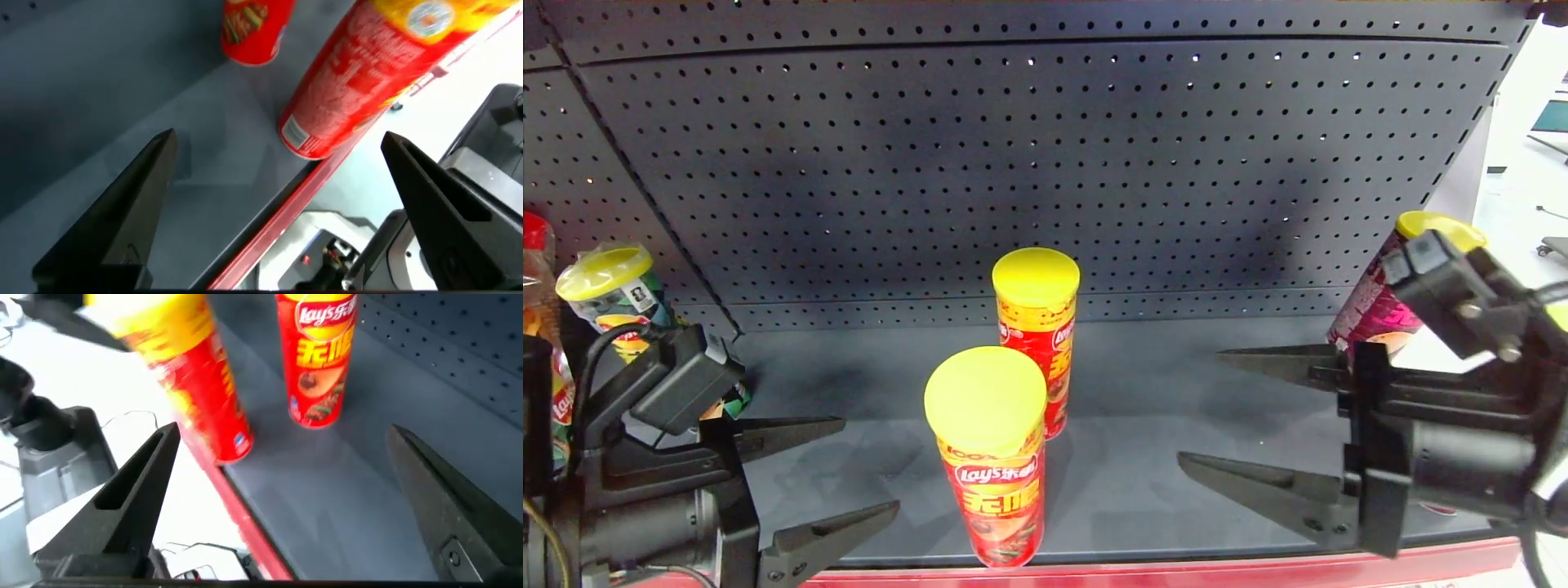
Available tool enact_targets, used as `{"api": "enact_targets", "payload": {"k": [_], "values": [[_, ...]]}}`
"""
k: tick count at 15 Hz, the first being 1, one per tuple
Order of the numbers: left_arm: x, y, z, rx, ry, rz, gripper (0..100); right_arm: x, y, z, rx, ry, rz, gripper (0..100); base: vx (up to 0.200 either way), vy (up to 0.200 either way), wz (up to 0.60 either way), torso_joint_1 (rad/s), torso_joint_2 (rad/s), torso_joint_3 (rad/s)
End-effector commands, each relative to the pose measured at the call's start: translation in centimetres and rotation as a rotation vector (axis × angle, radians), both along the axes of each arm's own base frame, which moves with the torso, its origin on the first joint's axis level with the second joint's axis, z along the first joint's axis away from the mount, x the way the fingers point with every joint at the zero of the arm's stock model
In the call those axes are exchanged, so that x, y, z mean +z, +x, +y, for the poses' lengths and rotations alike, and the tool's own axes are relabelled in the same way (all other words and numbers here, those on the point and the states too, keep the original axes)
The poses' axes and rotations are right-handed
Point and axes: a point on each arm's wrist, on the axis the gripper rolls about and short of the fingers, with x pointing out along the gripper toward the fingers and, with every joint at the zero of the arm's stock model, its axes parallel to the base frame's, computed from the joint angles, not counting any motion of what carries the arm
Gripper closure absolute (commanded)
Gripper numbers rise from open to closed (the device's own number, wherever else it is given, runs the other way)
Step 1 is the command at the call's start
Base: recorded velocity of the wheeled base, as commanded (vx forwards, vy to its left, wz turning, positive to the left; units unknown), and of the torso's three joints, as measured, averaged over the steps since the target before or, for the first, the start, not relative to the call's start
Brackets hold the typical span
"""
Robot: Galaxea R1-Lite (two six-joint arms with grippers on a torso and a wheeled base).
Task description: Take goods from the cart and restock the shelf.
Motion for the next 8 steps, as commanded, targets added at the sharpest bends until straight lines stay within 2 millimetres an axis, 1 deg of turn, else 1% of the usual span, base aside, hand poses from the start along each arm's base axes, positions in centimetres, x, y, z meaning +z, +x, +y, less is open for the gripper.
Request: {"api": "enact_targets", "payload": {"k": [1, 2, 3, 4, 8], "values": [[-0.9, 0.9, -0.4, -0.007, 0.028, 0.045, 0, 0.9, -3.8, -3.5, -0.005, 0.078, -0.087, 0, 0.0, 0.0, 0.0, 0.0, 0.0, 0.0], [-1.2, 1.1, -0.5, -0.012, 0.04, 0.052, 0, 1.0, -4.4, -4.1, -0.008, 0.093, -0.103, 0, 0.0, 0.0, 0.0, 0.0, 0.0, 0.0], [-1.9, 1.7, -0.8, -0.023, 0.069, 0.073, 0, 1.5, -5.4, -5.2, -0.021, 0.129, -0.134, 0, 0.0, 0.0, 0.0, 0.0, 0.0, 0.0], [-2.2, 2.1, -1.0, -0.039, 0.093, 0.071, 0, 2.0, -6.0, -5.9, -0.034, 0.161, -0.152, 0, 0.0, 0.0, 0.0, 0.0, 0.0, 0.0], [-3.3, 3.4, -1.5, -0.074, 0.154, 0.086, 0, 3.2, -6.8, -7.4, -0.109, 0.25, -0.167, 0, 0.0, 0.0, 0.0, 0.0, 0.0, 0.0]]}}
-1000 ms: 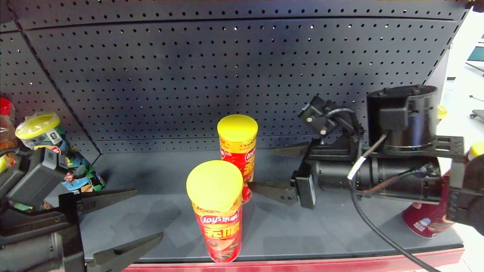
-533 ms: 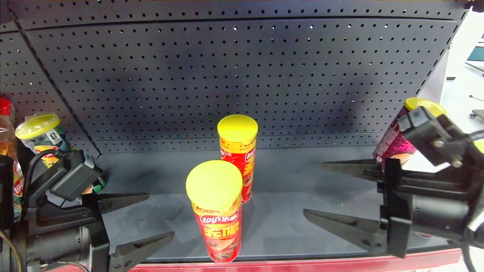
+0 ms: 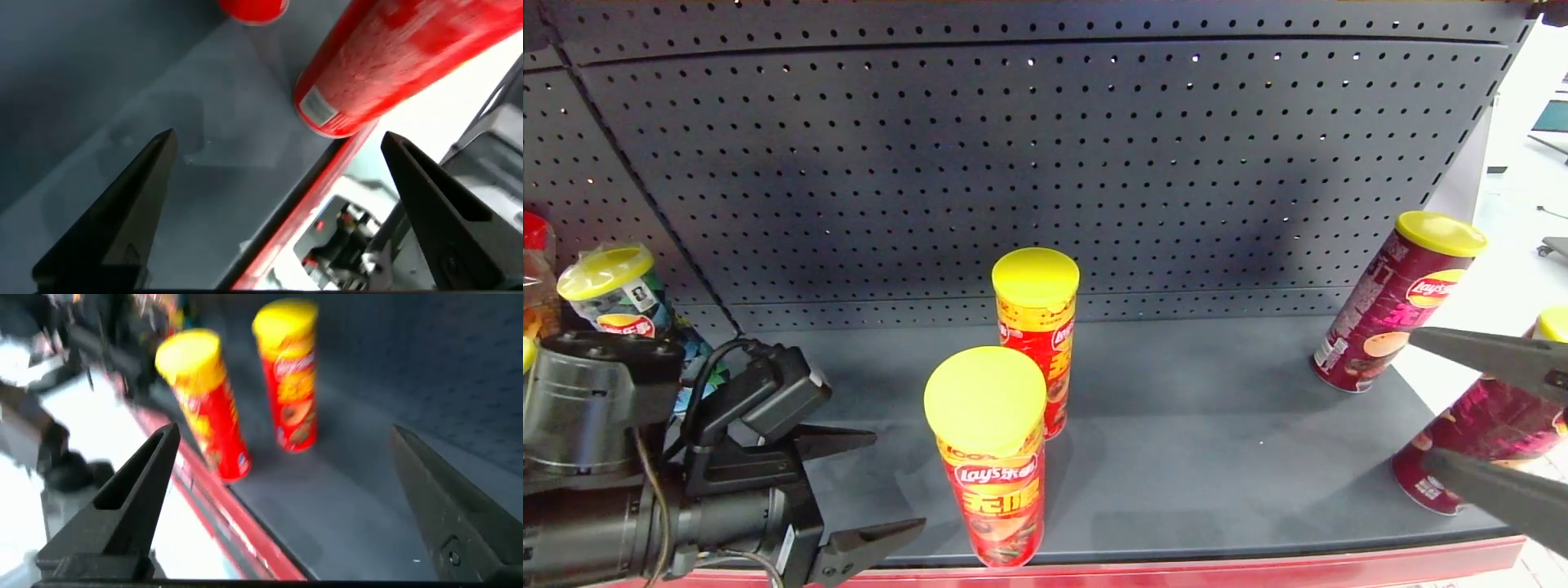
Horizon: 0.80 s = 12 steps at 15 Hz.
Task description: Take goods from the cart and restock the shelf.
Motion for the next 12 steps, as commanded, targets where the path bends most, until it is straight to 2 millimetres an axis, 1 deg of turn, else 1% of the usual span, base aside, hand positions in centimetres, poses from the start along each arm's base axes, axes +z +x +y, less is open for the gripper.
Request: {"api": "enact_targets", "payload": {"k": [1, 5, 12], "values": [[-1.2, 0.9, -0.4, -0.014, 0.036, 0.042, 0, 0.9, -1.4, -1.4, -0.029, 0.058, -0.059, 0, 0.0, 0.0, 0.0, 0.0, 0.0, 0.0], [-1.7, 1.8, -0.8, -0.017, 0.051, 0.061, 0, 1.0, -2.5, -2.3, -0.031, 0.091, -0.082, 0, 0.0, 0.0, 0.0, 0.0, 0.0, 0.0], [-2.1, 2.0, -1.1, -0.03, 0.059, 0.077, 0, 1.4, -2.4, -2.4, -0.048, 0.114, -0.07, 0, 0.0, 0.0, 0.0, 0.0, 0.0, 0.0]]}}
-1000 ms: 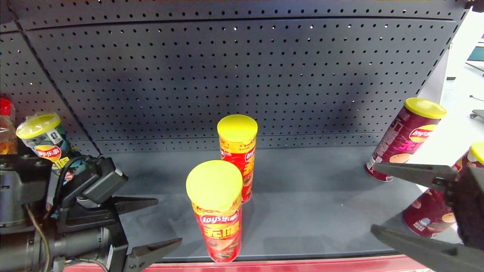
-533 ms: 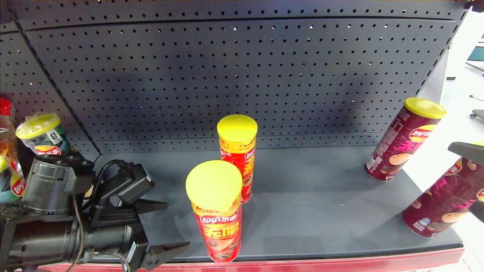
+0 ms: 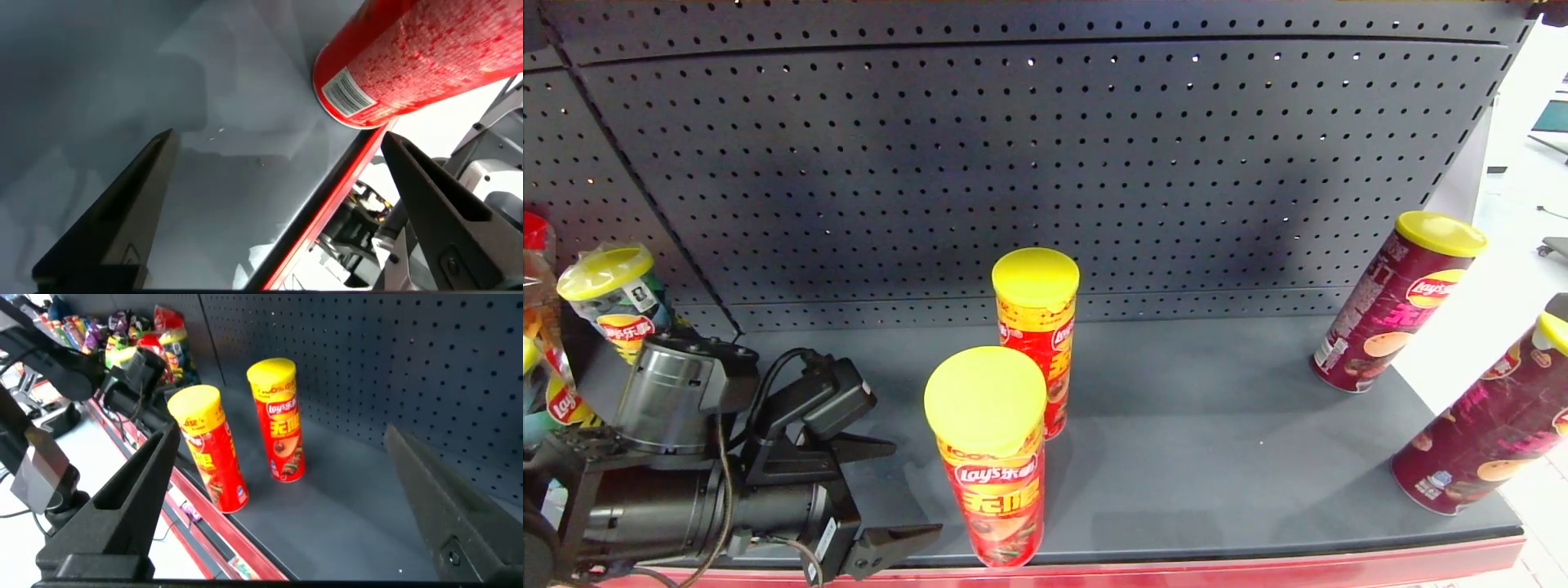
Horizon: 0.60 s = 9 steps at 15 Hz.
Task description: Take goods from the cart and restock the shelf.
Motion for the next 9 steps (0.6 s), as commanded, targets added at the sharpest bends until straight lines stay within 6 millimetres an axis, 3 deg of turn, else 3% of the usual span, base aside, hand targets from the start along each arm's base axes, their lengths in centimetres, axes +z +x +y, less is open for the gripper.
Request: {"api": "enact_targets", "payload": {"k": [1, 9], "values": [[-0.28, 0.09, -0.27, -0.01, 0.005, 0.012, 0, 0.01, 0.08, 0.05, 0.0, -0.001, 0.003, 0, 0.0, 0.0, 0.0, 0.0, 0.0, 0.0], [-0.61, 0.53, -0.9, -0.024, 0.015, 0.024, 0, 0.34, 0.1, 0.07, 0.0, 0.004, -0.005, 0, 0.0, 0.0, 0.0, 0.0, 0.0, 0.0]]}}
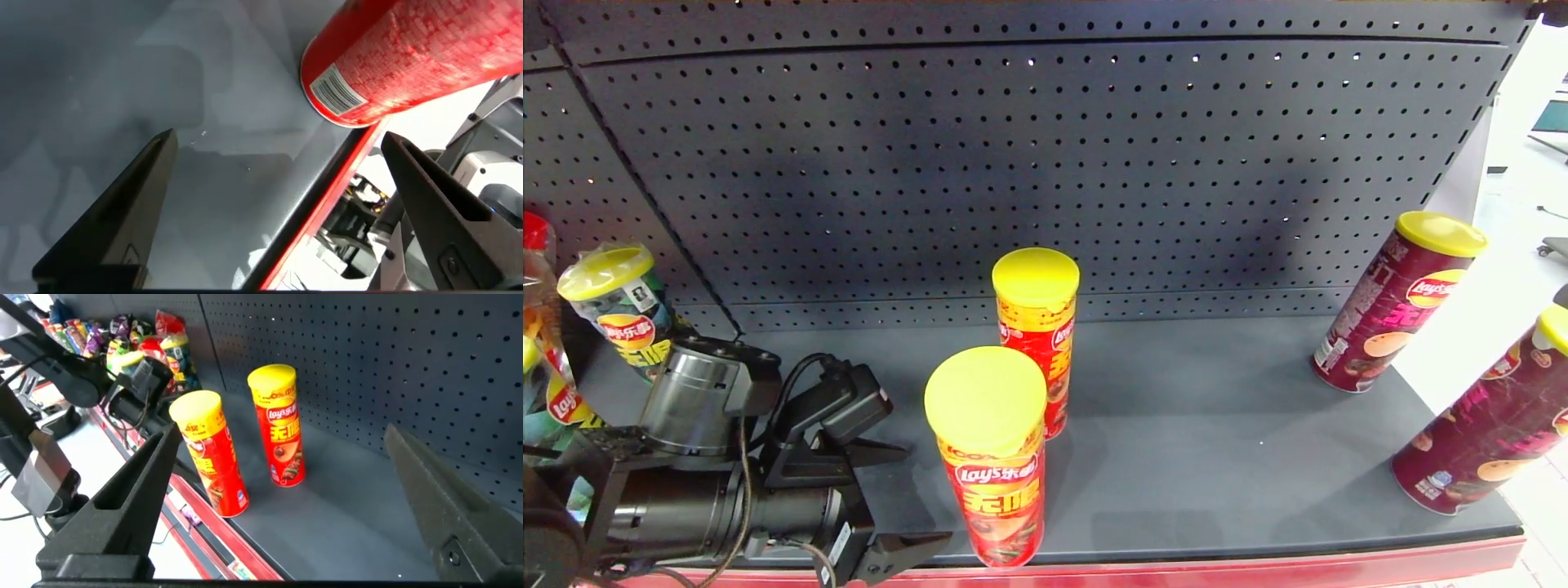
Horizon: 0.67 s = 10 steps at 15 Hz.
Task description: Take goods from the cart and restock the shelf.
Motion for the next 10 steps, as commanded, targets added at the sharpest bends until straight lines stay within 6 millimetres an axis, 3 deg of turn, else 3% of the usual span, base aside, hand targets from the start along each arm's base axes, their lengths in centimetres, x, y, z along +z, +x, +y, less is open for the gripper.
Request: {"api": "enact_targets", "payload": {"k": [1, 10], "values": [[0.0, 0.4, -0.2, 0.003, 0.003, -0.002, 0, 0.0, 0.1, 0.1, 0.0, -0.002, 0.002, 0, 0.0, 0.0, 0.0, 0.0, 0.0, 0.0], [0.2, 2.0, -1.3, 0.004, 0.011, -0.012, 0, 0.2, 0.2, 0.1, -0.001, -0.001, 0.001, 0, 0.0, 0.0, 0.0, 0.0, 0.0, 0.0]]}}
